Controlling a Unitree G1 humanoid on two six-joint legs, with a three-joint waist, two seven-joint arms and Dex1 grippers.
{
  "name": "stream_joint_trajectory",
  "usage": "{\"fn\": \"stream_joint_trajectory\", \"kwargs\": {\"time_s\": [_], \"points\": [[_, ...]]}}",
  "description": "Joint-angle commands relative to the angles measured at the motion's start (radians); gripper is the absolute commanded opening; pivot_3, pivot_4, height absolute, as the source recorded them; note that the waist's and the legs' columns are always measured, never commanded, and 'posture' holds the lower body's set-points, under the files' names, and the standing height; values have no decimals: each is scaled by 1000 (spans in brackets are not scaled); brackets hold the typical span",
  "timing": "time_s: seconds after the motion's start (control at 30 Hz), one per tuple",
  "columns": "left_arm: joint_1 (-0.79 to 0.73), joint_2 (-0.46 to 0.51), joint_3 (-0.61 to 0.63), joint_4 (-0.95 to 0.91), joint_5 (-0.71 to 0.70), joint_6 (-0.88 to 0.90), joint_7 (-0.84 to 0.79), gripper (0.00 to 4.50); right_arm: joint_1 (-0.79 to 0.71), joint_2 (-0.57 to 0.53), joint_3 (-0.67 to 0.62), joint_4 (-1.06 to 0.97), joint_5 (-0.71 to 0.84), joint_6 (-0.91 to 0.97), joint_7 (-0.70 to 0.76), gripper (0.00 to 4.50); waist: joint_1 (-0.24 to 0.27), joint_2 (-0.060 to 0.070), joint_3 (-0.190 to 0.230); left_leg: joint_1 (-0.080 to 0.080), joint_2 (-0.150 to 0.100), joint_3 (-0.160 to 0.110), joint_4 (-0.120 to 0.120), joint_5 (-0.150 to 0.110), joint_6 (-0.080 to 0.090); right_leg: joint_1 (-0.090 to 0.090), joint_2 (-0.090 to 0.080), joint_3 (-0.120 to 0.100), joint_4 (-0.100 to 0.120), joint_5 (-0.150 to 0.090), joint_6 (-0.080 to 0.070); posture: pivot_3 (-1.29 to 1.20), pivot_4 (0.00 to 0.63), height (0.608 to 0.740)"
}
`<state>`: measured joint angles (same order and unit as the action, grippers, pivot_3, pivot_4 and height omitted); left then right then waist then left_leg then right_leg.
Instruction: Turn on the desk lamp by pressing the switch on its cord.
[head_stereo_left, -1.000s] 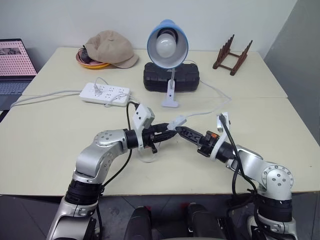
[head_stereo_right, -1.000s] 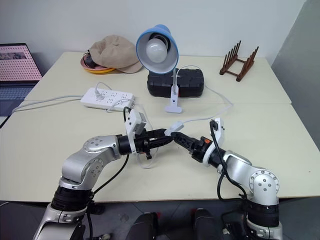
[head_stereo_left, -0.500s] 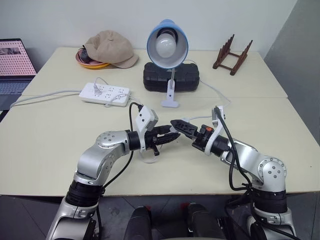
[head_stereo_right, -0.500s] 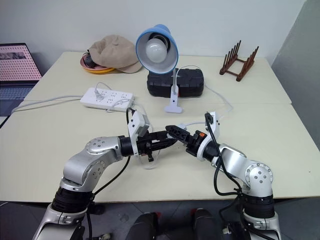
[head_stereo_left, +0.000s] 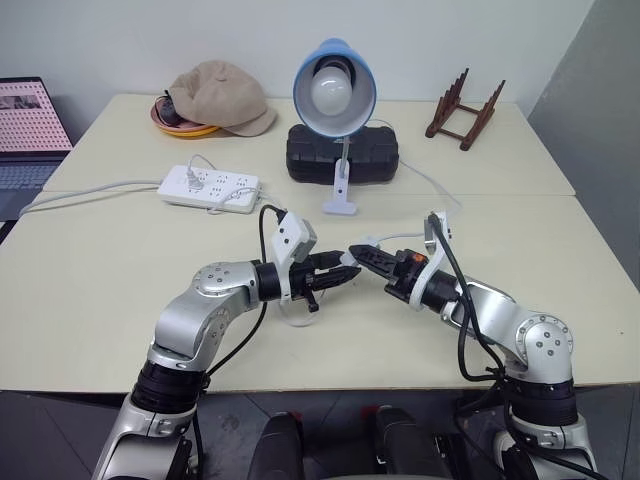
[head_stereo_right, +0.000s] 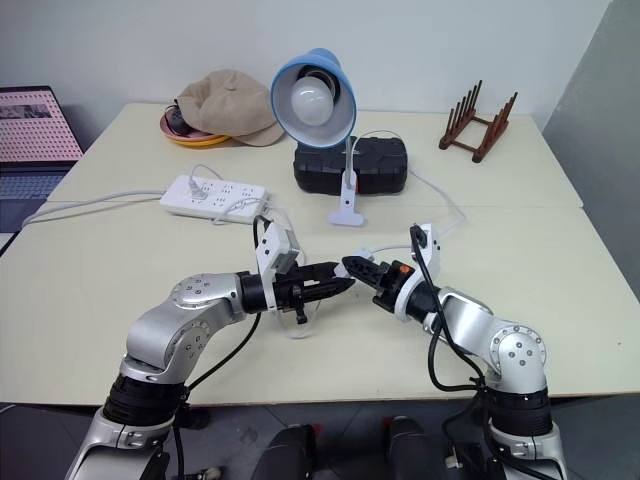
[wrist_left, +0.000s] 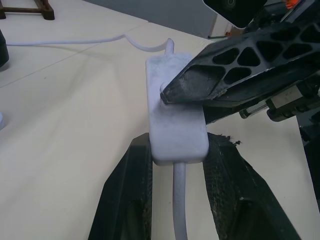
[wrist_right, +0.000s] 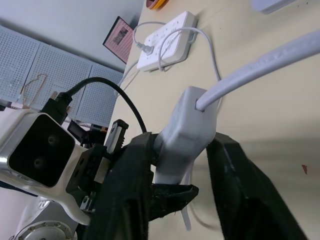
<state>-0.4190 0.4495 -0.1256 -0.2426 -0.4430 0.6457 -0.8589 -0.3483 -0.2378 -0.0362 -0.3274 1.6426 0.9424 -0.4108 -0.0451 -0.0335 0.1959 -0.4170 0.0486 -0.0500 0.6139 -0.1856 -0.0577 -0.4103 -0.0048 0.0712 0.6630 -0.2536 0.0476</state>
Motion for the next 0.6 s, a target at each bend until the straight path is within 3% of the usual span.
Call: {"fn": "stream_joint_trajectory", "kwargs": {"time_s": [0.03, 0.47, 0.5, 0.6], "points": [[-11, 7, 0, -41, -9, -13, -1, 1084, -5, -16, 4, -22, 15, -15, 15, 633, 0, 0, 0, 0, 0, 0, 0, 0, 0, 0, 0, 0, 0, 0, 0, 0, 150, 740], [-17, 15, -4, -34, -2, -18, -4, 1084, -10, -63, 27, -34, -13, -17, 55, 580, 0, 0, 0, 0, 0, 0, 0, 0, 0, 0, 0, 0, 0, -1, -1, 0, 150, 740], [-19, 19, -8, -32, 1, -18, -8, 1084, -10, -65, 24, -34, -5, -19, 62, 1140, 0, 0, 0, 0, 0, 0, 0, 0, 0, 0, 0, 0, 0, -1, -1, 0, 150, 740], [-27, 45, -19, -18, 19, -27, -31, 1084, -9, -85, 15, -40, 6, -21, 77, 1716, 0, 0, 0, 0, 0, 0, 0, 0, 0, 0, 0, 0, 0, -1, -1, 0, 150, 740]]}}
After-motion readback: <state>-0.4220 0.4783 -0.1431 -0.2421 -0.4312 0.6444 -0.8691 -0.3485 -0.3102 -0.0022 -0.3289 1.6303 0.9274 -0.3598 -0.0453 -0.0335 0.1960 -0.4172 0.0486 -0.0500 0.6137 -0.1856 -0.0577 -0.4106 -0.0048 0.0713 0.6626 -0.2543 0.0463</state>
